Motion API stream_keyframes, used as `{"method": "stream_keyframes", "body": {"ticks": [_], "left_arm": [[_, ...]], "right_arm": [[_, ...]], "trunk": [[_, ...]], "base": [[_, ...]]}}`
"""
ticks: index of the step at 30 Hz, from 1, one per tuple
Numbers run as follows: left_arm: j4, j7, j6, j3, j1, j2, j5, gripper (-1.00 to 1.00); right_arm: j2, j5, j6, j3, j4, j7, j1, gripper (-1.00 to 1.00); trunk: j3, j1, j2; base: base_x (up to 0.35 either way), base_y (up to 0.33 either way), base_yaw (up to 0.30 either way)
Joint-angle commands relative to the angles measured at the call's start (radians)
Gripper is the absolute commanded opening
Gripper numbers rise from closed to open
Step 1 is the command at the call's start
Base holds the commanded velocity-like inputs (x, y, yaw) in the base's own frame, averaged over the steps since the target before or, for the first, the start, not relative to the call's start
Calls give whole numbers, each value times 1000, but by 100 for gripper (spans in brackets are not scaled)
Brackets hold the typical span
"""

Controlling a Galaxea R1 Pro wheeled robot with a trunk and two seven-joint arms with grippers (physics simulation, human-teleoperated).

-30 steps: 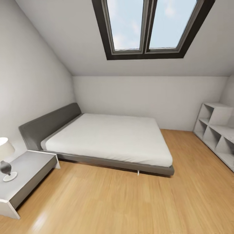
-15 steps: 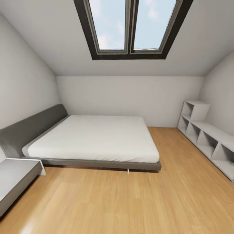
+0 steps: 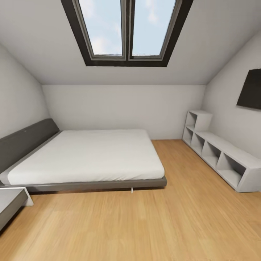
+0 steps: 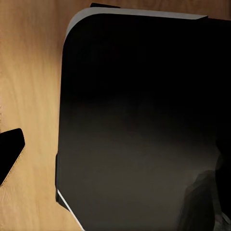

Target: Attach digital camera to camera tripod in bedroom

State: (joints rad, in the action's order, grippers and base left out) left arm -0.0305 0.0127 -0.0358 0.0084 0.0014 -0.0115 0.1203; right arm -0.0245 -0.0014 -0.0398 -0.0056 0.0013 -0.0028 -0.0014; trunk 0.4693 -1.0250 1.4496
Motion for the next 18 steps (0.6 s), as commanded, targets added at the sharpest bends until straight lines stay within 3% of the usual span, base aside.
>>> {"method": "stream_keyframes", "body": {"ticks": [1, 7, 18], "left_arm": [[-1, 1, -2, 0, 0, 0, 9, 100], [0, 1, -3, 1, 0, -1, 8, 100], [0, 1, -3, 1, 0, -1, 8, 100]], "right_arm": [[0, 0, -4, -1, 0, 0, 0, 100], [0, 0, -4, -1, 0, 0, 0, 100], [0, 0, -3, -1, 0, 0, 0, 100]], "trunk": [[1, 0, 0], [1, 0, 0], [1, 0, 0]], "base": [[0, 42, -255], [0, 159, -255], [0, 293, -255]]}}
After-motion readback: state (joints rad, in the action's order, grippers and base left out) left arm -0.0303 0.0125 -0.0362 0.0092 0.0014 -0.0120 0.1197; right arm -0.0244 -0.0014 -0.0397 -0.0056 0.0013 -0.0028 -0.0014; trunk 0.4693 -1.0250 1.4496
